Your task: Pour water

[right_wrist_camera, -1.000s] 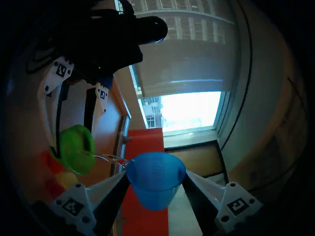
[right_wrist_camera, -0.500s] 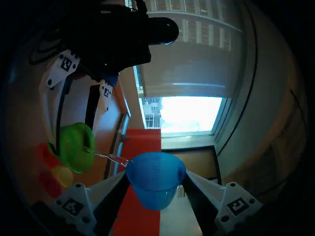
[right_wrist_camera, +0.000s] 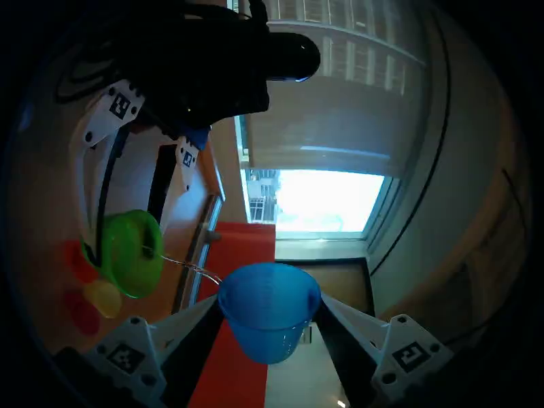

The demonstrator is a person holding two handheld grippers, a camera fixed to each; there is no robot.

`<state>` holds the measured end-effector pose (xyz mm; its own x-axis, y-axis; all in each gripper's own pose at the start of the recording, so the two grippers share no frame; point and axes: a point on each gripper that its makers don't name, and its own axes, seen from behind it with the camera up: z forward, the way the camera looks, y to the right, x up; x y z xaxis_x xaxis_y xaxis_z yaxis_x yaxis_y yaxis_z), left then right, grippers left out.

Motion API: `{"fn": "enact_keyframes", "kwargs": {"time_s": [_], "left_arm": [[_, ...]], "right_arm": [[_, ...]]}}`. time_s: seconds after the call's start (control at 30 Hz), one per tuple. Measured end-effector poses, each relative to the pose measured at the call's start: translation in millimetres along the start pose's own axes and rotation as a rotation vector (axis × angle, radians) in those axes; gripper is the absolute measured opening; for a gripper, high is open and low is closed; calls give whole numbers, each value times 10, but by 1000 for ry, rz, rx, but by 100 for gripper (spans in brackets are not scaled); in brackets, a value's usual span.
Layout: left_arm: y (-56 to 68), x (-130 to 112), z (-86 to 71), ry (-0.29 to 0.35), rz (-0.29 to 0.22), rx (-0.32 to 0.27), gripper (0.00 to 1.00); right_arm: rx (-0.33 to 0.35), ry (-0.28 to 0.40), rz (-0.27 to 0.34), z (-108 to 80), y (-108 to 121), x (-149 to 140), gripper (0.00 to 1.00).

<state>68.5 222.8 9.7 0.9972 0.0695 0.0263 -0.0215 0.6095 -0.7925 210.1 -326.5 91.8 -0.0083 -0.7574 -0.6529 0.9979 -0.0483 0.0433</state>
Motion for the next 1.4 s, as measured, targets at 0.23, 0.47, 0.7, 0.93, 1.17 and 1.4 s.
{"fn": "enact_keyframes", "kwargs": {"time_s": [0.23, 0.47, 0.7, 0.93, 1.17, 1.4], "left_arm": [[10, -4, 7, -1, 1, -1, 85], [15, 6, 9, 0, 1, -1, 85], [3, 8, 7, -1, 2, 3, 85], [-9, 7, 0, -3, 0, 6, 85], [-18, 7, -1, -5, 0, 8, 85], [-30, -11, -4, -10, 4, 11, 85]], "right_arm": [[-1, 4, 1, -6, 4, 20, 90], [0, 6, 32, -28, -2, 28, 90], [7, 11, 165, -69, -17, 16, 90], [23, 14, 351, -105, -65, 1, 90], [46, 9, 577, -145, -172, -10, 90], [85, 24, 894, -185, -238, -5, 90]]}}
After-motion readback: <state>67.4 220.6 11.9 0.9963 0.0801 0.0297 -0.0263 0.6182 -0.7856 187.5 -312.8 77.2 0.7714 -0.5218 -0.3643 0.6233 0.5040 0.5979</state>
